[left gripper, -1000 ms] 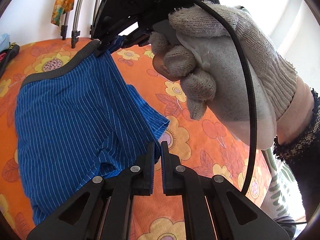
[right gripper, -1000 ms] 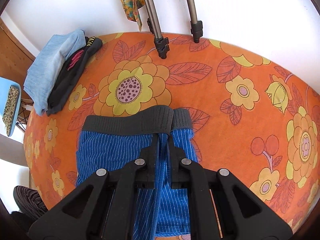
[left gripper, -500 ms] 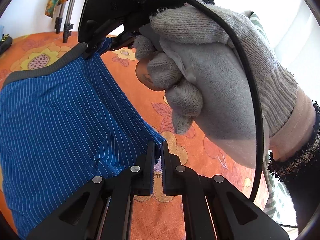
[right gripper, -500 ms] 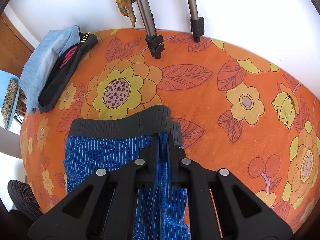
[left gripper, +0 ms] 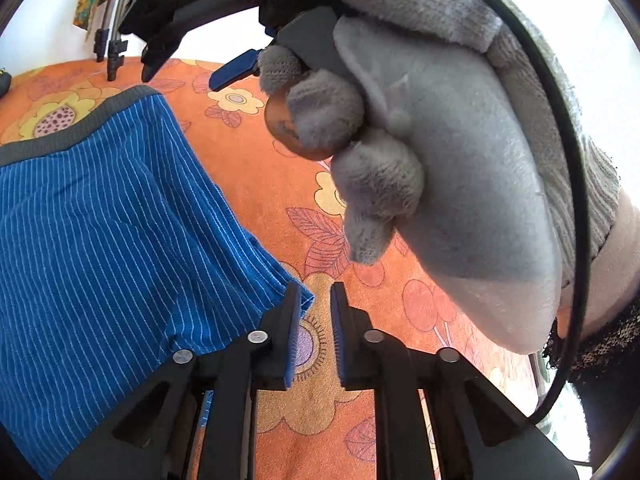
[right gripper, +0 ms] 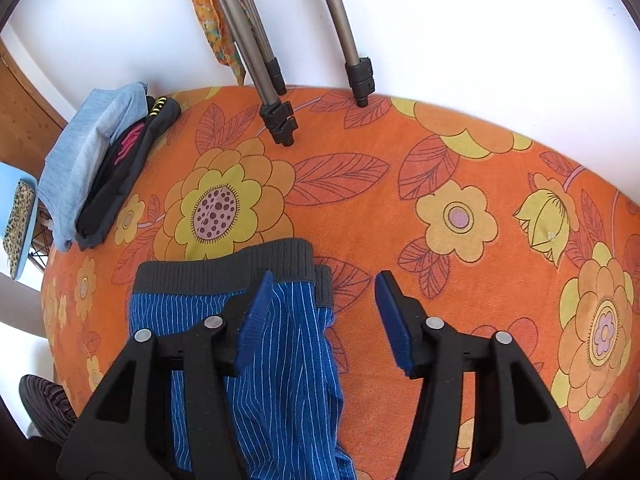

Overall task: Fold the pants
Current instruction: 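Open both tools to release the folded boxer briefs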

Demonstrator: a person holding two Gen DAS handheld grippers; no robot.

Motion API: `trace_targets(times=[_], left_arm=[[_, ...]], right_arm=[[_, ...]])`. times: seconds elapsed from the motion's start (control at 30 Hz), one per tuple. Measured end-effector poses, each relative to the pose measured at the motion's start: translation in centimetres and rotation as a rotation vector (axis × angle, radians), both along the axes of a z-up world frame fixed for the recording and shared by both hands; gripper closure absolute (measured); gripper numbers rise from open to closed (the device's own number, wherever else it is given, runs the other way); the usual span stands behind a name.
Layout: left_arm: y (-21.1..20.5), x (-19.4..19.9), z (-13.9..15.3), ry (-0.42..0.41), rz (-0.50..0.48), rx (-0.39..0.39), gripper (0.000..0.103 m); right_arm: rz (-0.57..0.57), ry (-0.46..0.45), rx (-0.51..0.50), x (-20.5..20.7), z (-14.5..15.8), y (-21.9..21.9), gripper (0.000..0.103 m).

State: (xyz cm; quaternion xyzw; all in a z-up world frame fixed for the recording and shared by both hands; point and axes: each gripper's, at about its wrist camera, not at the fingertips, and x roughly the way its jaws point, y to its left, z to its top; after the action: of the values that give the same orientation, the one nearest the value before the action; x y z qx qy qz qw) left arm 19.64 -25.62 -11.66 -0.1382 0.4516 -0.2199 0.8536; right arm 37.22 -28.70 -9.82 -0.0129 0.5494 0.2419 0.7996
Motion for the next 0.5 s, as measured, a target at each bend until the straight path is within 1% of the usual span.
trace_targets(times=[0.07, 0.17, 0.27, 0.33, 0.43, 0.5], left_arm=[[-0.6, -0.2, 0.1, -0.001, -0.006, 0.005, 0.076], [-2.0, -0.6, 0.6, -0.007, -0.026, 0.011, 0.074], [-2.1, -1.7, 1.4, -0.023, -0.048, 0.022, 0.074], [-1.0, -2.3, 2.0, -0.023, -0.056, 0.018, 0.074], [1.5, -3.6, 2.8, -0.030, -0.057, 0.023, 0.074], [3.3, -4.9, 3.6, -0.043, -0.047, 0.029, 0.070]], right_arm=[[-0.023, -0.006, 0.022, 0.1, 0.8, -1.0, 0.046], [-0.043, -0.020, 0.043, -0.4, 1.9, -2.4, 0.046], [-0.054, -0.035, 0.051, -1.5, 3.1, -3.6, 0.046], [-0.069, -0.049, 0.048, -2.4, 4.0, -4.3, 0.046], [-0.083, -0.055, 0.081, -4.1, 5.5, -5.2, 0.046], [-0.078, -0.065, 0.091, -5.4, 6.4, -5.1, 0.046]])
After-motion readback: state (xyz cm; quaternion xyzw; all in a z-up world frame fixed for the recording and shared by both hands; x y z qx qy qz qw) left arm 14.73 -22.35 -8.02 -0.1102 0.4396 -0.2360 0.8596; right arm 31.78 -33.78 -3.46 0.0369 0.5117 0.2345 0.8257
